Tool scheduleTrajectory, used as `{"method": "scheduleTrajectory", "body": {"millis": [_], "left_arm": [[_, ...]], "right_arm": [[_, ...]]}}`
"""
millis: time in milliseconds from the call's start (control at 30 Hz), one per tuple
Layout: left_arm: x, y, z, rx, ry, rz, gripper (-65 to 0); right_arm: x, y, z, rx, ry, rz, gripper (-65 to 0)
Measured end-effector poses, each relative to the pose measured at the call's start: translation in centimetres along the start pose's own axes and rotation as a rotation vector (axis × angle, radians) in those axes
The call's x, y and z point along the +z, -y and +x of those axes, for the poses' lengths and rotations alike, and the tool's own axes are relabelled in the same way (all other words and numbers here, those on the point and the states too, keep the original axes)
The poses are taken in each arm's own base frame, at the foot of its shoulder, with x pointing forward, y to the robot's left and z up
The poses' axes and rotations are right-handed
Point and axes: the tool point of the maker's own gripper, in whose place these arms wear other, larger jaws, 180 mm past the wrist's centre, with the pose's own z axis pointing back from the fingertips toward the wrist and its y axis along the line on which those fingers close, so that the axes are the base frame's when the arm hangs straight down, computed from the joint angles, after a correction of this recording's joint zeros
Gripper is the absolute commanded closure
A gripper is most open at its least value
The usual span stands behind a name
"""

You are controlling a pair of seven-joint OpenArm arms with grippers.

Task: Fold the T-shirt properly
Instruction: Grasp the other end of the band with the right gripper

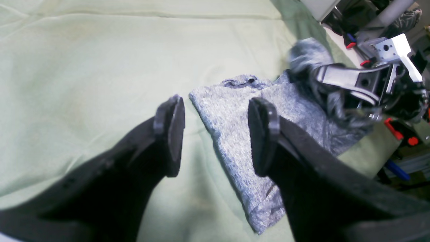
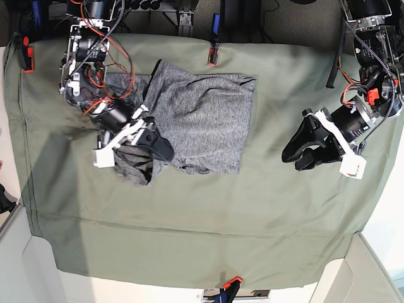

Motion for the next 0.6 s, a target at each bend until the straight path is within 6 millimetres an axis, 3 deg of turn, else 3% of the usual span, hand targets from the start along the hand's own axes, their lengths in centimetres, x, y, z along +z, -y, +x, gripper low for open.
{"method": "scheduleTrajectory", "body": {"millis": [133,367,600], "left_arm": [[0.0,0.0,0.1,0.000,0.001,-0.003,-32.6],[0.1,0.0,0.2,-0.002,0.001,-0.003,-32.6],[0.1,0.0,0.2,-0.002,0.002,-0.004,-32.6]], "right_arm": [[-3.1,-4.1,-2.2,0.025,-0.047,0.100,0.0],[-5.7,-7.8,-6.2,0.148,-0.173,0.173,0.0],[-6.9,-8.7,-8.0,0.283,-0.215,0.160,0.0]]}}
